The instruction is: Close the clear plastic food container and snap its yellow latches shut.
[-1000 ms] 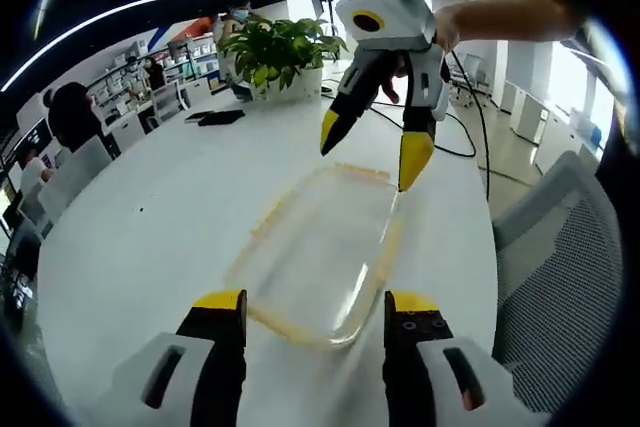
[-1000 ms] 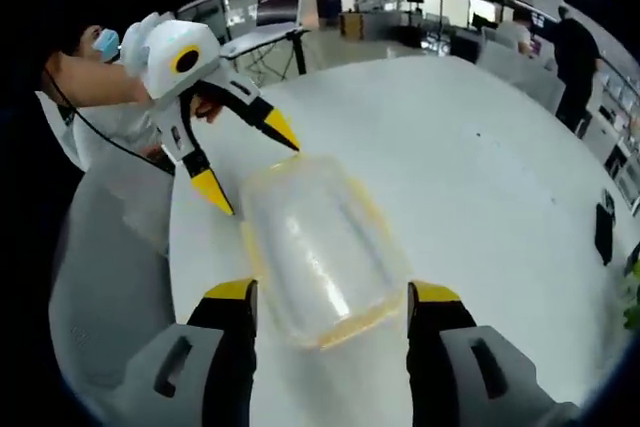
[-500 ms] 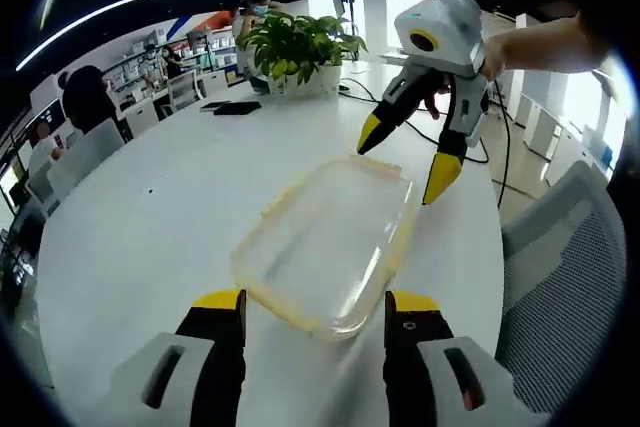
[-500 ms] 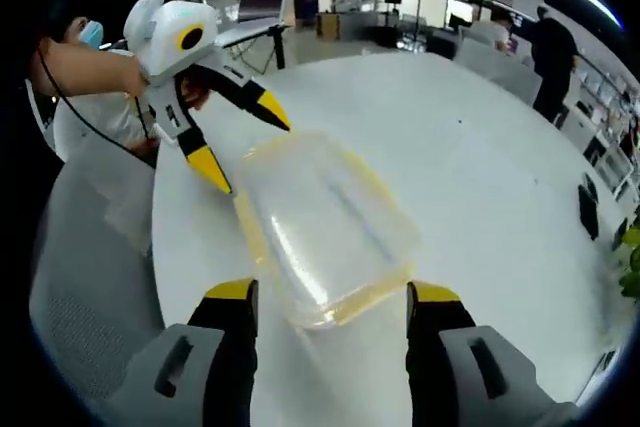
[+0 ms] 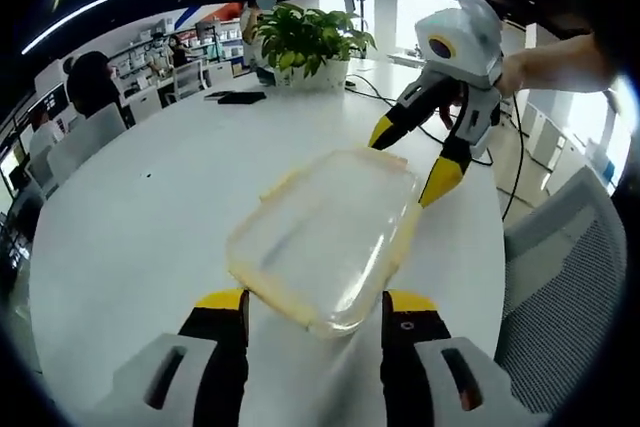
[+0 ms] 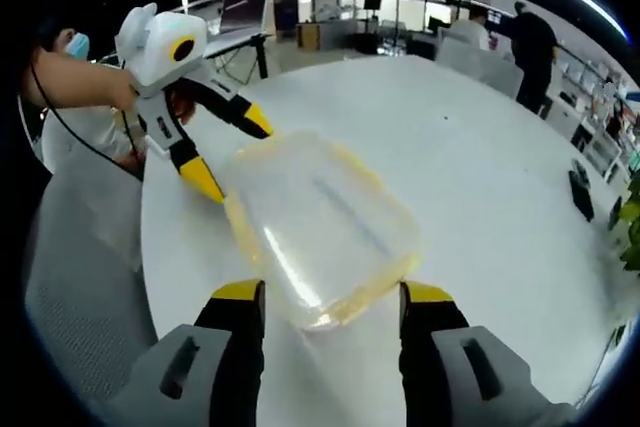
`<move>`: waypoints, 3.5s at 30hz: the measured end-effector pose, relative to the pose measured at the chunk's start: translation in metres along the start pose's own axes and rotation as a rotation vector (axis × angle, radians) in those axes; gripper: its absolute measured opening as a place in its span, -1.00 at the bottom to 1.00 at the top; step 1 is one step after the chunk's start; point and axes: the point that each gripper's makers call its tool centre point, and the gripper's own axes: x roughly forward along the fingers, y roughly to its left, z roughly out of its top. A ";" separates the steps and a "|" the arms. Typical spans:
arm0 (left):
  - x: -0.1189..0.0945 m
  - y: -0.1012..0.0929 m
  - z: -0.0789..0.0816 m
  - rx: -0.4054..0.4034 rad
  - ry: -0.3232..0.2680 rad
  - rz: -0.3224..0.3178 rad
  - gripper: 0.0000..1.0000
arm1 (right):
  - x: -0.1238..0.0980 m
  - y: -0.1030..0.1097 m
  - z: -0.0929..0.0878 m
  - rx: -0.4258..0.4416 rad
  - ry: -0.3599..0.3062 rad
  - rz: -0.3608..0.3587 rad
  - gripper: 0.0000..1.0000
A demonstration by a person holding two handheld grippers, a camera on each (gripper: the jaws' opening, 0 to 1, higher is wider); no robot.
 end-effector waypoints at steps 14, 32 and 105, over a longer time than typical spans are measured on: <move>-0.006 0.007 -0.009 -0.012 0.017 0.004 -0.13 | 0.007 0.005 0.005 -0.005 -0.007 -0.003 -0.07; -0.018 0.036 -0.023 -0.037 0.036 0.034 -0.12 | 0.032 0.007 0.032 -0.031 -0.004 0.018 -0.07; -0.043 0.071 -0.023 -0.072 -0.001 0.097 0.09 | 0.036 0.012 0.069 -0.048 -0.073 -0.031 0.20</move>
